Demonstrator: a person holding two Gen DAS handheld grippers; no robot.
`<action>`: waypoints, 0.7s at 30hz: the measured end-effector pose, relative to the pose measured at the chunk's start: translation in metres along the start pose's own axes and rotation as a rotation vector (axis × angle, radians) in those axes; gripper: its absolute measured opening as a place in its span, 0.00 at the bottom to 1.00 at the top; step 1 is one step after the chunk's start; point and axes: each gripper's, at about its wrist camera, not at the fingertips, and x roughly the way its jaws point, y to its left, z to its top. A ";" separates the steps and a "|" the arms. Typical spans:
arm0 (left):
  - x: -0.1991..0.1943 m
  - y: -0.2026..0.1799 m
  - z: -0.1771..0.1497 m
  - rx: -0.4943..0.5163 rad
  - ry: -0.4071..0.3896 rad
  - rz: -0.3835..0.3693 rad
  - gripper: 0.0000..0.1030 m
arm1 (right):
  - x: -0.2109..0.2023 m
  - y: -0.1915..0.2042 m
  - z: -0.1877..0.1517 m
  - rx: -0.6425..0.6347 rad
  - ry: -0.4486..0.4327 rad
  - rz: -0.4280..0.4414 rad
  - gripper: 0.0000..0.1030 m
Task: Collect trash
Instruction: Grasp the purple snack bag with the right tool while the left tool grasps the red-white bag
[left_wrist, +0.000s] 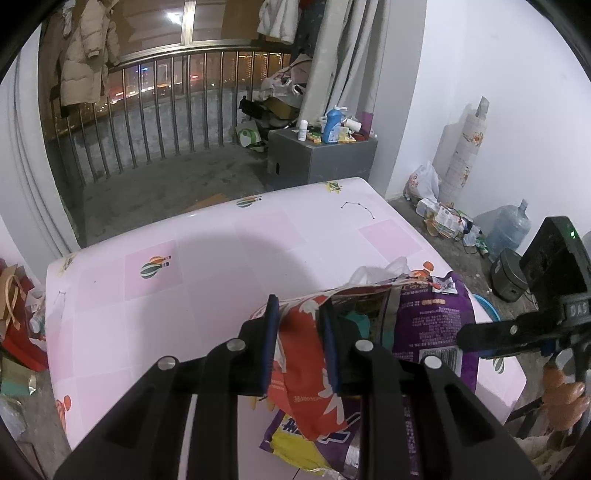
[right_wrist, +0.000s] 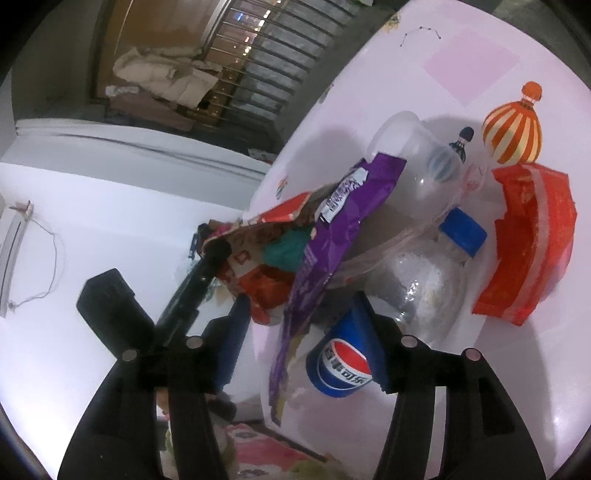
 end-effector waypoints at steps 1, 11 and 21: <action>0.000 0.001 0.001 -0.002 0.000 0.001 0.21 | 0.001 -0.001 -0.001 0.004 0.003 0.001 0.52; -0.001 0.003 0.002 -0.014 -0.012 0.018 0.19 | -0.003 -0.010 -0.002 0.033 0.015 0.082 0.04; -0.013 0.008 0.012 -0.009 -0.052 0.059 0.09 | -0.024 -0.016 -0.005 0.056 0.006 0.191 0.00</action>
